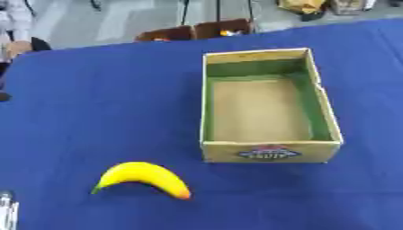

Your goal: Pick up objects on the table and place them in the box.

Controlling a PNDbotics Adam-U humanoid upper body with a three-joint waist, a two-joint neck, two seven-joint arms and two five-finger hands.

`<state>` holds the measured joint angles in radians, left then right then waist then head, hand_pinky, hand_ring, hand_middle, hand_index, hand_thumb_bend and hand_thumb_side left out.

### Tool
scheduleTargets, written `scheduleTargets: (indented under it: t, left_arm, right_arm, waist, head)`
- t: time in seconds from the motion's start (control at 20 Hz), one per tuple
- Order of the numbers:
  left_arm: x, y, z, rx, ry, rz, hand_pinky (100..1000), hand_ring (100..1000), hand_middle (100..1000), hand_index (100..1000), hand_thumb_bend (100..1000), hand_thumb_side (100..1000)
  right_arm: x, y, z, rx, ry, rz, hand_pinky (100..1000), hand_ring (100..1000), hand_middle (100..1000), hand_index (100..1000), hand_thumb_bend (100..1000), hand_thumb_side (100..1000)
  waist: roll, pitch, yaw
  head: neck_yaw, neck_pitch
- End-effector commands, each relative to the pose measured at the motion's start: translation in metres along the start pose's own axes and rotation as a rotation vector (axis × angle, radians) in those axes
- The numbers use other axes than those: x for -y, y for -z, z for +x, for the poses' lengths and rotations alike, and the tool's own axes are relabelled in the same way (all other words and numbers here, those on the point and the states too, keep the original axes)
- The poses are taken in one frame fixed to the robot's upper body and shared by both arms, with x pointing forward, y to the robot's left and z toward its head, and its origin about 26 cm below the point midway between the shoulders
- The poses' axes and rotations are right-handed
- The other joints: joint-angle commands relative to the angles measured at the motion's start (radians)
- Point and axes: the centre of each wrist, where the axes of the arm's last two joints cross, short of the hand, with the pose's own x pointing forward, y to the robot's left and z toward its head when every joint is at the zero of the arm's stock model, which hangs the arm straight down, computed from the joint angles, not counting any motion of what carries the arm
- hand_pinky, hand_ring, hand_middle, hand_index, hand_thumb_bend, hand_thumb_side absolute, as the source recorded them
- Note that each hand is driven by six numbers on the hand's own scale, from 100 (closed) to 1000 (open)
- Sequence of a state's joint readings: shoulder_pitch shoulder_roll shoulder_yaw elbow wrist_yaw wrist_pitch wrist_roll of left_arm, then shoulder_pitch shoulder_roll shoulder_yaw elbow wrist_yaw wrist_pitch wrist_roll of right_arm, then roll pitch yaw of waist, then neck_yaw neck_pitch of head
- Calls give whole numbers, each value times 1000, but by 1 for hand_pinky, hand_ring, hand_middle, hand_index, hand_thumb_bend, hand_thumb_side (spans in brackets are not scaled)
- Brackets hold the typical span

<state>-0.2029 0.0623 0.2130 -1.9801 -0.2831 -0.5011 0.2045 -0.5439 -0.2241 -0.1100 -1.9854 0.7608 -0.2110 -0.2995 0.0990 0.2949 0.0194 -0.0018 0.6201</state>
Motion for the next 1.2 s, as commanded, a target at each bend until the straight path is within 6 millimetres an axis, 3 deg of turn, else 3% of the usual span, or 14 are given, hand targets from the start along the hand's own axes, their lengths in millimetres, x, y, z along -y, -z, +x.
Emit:
scheduleTargets:
  t: [0.05, 0.6, 1.2]
  left_arm:
    - [-2, 6, 5, 31, 2, -4, 530, 610, 754, 882, 100, 1000]
    - [-6, 10, 4, 45, 30, -25, 537, 613, 761, 885, 100, 1000]
    - [-22, 18, 3, 52, 159, -122, 561, 641, 786, 903, 100, 975]
  right_arm:
    - [5, 5, 2, 25, -5, -5, 727, 817, 560, 834, 100, 1000]
    - [7, 5, 1, 21, -12, 2, 727, 816, 558, 835, 100, 1000]
    - [7, 5, 0, 22, -13, 10, 727, 817, 556, 836, 100, 1000]
  waist:
    - [-3, -18, 0]
    - [-4, -19, -4]
    - [4, -19, -9]
  head:
    - [-3, -9]
    - [-15, 50]
    - [-17, 51]
